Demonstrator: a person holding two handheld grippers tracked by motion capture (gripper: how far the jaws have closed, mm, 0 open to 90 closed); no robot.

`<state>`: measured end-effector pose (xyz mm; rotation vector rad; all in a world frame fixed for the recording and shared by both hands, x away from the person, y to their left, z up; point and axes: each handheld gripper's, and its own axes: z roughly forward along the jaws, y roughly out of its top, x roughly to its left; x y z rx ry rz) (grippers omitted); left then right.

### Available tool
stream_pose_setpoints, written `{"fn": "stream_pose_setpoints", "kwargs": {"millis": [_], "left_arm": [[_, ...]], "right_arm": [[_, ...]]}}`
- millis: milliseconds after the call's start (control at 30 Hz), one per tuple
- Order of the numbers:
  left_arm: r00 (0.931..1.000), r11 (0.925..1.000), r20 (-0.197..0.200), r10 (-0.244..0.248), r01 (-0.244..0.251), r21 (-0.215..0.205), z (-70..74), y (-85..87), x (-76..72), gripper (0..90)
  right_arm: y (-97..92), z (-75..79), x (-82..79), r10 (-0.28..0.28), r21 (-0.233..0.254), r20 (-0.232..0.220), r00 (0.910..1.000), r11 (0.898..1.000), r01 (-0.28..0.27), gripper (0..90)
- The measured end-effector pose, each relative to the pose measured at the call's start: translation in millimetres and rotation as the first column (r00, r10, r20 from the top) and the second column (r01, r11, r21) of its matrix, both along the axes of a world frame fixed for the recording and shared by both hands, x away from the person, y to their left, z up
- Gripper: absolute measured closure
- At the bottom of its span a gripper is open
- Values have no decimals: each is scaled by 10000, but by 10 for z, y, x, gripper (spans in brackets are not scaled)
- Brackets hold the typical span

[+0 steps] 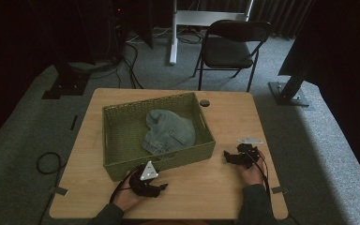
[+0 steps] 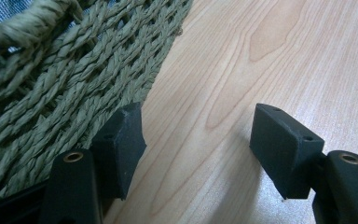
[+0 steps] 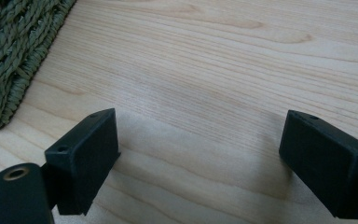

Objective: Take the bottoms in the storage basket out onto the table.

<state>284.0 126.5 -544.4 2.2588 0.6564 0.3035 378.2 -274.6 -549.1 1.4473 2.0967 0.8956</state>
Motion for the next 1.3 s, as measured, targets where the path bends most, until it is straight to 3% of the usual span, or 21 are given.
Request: {"fn": "stream_pose_setpoints", "kwargs": {"millis": [367,600,733,1000,1133,1300], "left_arm": [[10000,10000,-7,84,-84,-29,0,-7,-1,356],[9998,9998,-201,55,-52,177,46,12,14,465],[9995,10000,-304,9,-9,-26,78,15,8,458],[9997,9997,66,-248,248,-22,289,-1,-57,455],[9992,9987,122,-379,382,-328,413,-2,-89,453],[9976,9981,397,-565,575,-236,583,-24,-111,451]], "right_arm": [[-1,1,-18,58,17,35,10000,10000,-58,133],[-7,2,-21,113,16,41,9999,9999,-114,138],[-6,2,-26,104,14,46,9999,9999,-104,142],[1,2,-34,59,16,65,10000,10000,-59,147],[1,2,-34,55,16,68,10000,10000,-55,147],[1,2,-35,51,14,69,10000,10000,-51,147]]}}
